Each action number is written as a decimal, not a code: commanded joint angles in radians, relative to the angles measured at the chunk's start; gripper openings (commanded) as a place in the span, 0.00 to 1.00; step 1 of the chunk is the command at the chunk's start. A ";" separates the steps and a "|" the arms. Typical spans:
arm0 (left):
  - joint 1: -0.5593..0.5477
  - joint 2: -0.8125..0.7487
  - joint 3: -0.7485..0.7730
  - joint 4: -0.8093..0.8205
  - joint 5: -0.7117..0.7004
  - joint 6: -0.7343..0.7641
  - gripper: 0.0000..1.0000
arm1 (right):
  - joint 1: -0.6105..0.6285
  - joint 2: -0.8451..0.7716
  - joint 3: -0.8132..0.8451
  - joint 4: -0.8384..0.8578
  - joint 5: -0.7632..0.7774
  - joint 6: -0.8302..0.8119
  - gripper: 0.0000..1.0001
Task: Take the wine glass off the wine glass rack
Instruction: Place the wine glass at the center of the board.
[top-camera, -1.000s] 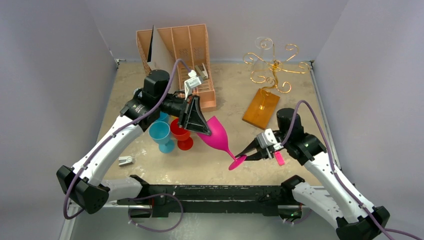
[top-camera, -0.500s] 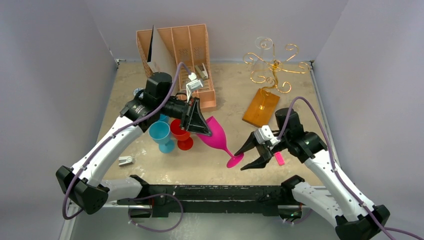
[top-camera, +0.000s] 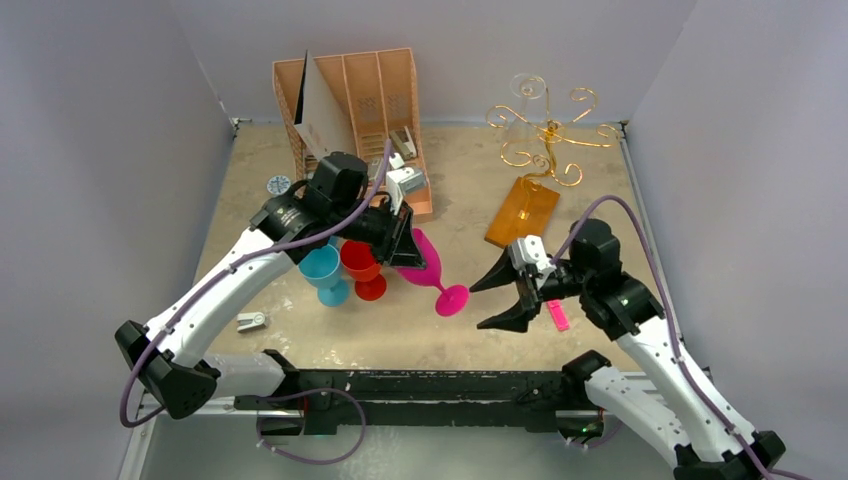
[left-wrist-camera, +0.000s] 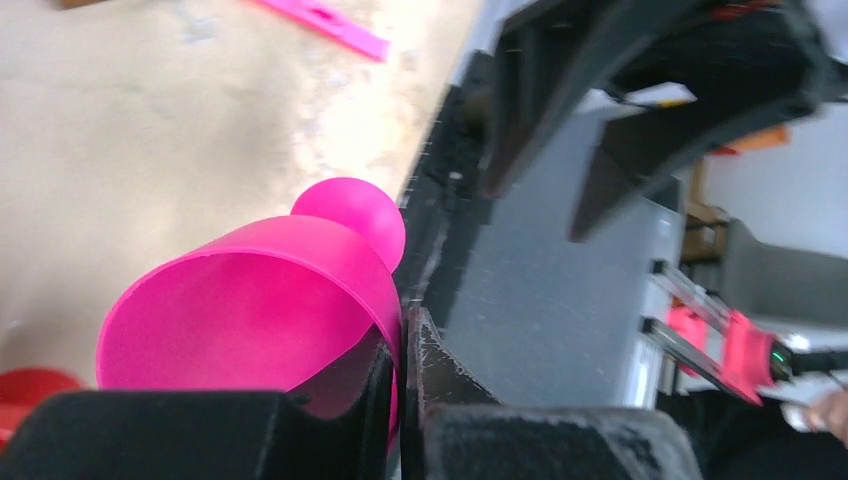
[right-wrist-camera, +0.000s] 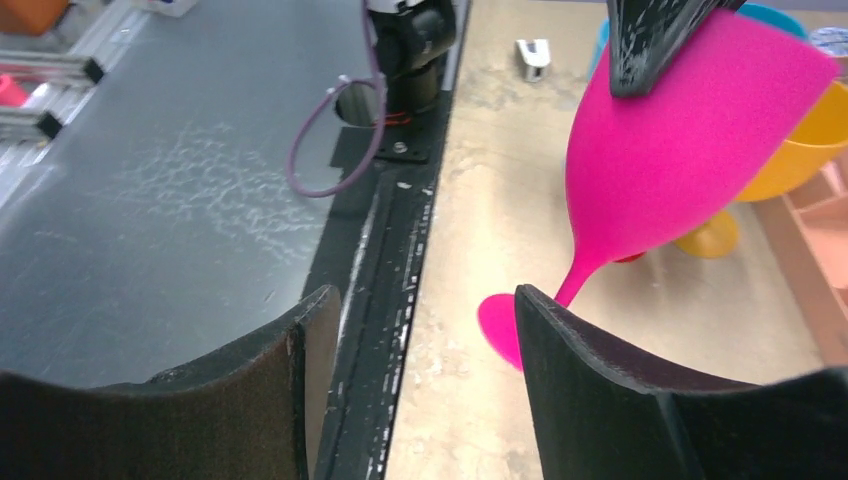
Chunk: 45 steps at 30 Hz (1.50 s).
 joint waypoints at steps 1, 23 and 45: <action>-0.004 0.048 -0.001 -0.035 -0.291 0.070 0.00 | -0.002 -0.056 -0.045 0.261 0.169 0.277 0.69; -0.087 0.412 0.223 -0.020 -0.856 0.004 0.00 | -0.002 -0.206 0.077 0.026 0.836 0.657 0.82; -0.081 0.564 0.271 -0.067 -0.924 0.005 0.00 | -0.002 -0.017 0.361 -0.167 0.976 0.877 0.92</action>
